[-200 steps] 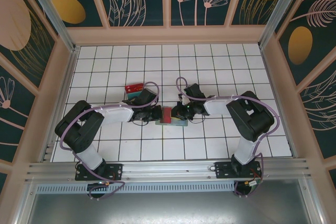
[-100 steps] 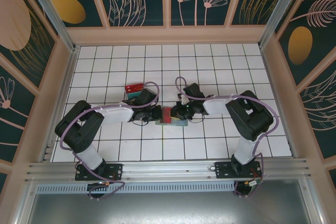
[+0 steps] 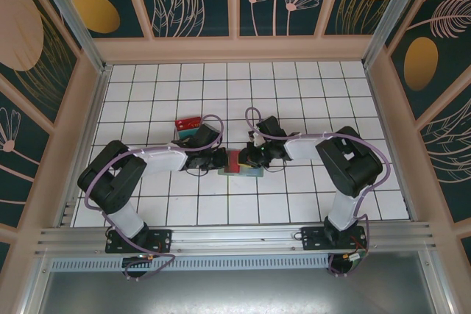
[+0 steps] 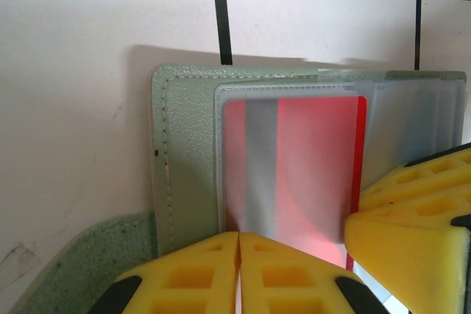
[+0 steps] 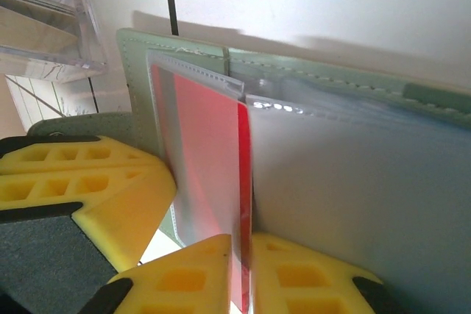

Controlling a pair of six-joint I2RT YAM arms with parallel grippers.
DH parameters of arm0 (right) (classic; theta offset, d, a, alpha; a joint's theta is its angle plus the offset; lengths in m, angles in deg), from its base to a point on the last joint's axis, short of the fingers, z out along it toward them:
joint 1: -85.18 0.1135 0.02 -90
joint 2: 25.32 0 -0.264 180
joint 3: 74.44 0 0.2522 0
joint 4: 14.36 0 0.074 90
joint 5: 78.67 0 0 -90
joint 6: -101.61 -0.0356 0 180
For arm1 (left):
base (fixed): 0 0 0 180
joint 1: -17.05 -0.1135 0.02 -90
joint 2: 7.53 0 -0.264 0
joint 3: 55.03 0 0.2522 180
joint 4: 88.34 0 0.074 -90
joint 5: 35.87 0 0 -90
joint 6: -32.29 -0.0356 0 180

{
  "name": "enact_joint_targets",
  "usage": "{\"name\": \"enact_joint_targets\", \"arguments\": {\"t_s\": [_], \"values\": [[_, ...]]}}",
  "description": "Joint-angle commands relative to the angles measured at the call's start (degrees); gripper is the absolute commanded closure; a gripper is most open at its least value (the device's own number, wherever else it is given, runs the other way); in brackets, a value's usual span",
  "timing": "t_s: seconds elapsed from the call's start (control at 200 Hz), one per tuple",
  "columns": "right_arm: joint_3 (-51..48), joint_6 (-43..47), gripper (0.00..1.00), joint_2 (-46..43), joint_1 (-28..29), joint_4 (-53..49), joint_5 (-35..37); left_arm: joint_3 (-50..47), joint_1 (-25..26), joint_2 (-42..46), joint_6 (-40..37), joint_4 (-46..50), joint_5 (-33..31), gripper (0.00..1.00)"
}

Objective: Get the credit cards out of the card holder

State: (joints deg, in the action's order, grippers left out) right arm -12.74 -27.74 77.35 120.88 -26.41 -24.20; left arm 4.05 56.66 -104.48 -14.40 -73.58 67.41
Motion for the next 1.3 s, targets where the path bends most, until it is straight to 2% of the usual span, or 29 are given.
{"name": "enact_joint_targets", "arguments": {"t_s": [0.0,0.135,0.35,0.43,0.47,0.851,1.066,1.121,1.171,1.296], "values": [[-1.5,0.9,0.83,-1.1,-0.4,-0.4,0.0,-0.9,0.1,-2.8,0.0,1.7,0.8,0.90],[-2.3,0.7,0.83,-1.9,-0.5,0.9,-0.8,-1.1,0.2,-2.8,0.0,1.7,0.8,0.90],[-3.0,0.1,0.88,-2.3,-0.6,2.6,-1.6,-0.9,0.2,-3.0,-0.1,1.8,1.0,0.90],[-3.5,-0.3,0.94,-2.6,-0.6,3.3,-1.8,-0.9,0.1,-3.1,-0.1,1.8,1.0,0.90],[-3.6,-0.3,1.00,-2.7,-0.7,3.4,-1.8,-1.0,0.1,-3.0,-0.1,1.8,1.0,0.90],[-6.6,0.4,1.00,-5.7,-3.3,1.8,-1.0,-1.5,0.2,-2.8,-0.2,2.8,-0.3,0.96],[-7.0,0.0,1.00,-5.4,-3.5,2.5,-1.5,-1.1,0.2,-2.8,-0.1,2.7,-0.2,0.96],[-6.9,-0.1,0.96,-5.2,-3.4,2.8,-1.6,-1.0,0.2,-2.8,-0.1,2.7,-0.1,0.96],[-6.8,-0.2,1.00,-5.2,-3.4,3.1,-1.7,-1.0,0.1,-2.8,-0.1,2.8,-0.1,0.96],[-7.0,0.3,1.00,-5.7,-3.5,2.1,-0.9,-1.2,0.2,-2.8,-0.1,2.8,-0.2,0.96]]}}
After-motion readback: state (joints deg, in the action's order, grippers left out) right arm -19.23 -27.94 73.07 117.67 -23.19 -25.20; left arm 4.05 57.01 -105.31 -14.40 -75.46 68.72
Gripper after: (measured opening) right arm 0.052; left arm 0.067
